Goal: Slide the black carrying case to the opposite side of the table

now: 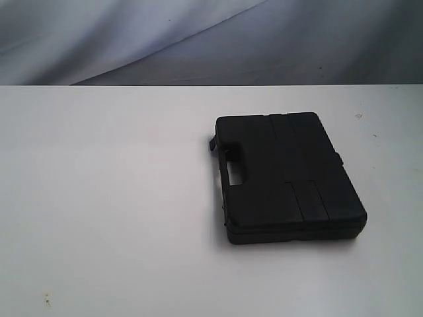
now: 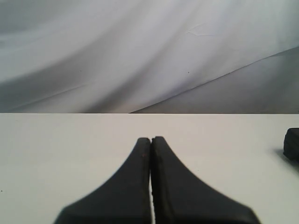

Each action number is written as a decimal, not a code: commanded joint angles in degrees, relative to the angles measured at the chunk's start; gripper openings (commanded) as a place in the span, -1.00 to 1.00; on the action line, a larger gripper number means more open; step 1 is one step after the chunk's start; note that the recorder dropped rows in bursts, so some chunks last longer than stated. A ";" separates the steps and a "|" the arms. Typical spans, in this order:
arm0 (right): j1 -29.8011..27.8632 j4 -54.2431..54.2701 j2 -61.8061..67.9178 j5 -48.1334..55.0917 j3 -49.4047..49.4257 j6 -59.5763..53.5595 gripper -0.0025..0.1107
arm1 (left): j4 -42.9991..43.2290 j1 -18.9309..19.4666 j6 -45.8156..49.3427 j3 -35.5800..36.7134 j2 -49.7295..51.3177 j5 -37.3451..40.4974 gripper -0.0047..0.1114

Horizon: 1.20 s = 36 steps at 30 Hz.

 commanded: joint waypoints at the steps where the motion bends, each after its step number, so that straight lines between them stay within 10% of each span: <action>1: -0.31 -12.17 5.50 1.76 -4.94 -2.12 -0.96 | 0.03 0.11 -0.55 0.28 -0.25 -0.10 -0.92; 36: 6.74 -10.48 45.86 -9.61 -11.02 -8.14 -0.96 | 0.03 0.11 -0.55 0.28 -0.25 -0.10 -0.92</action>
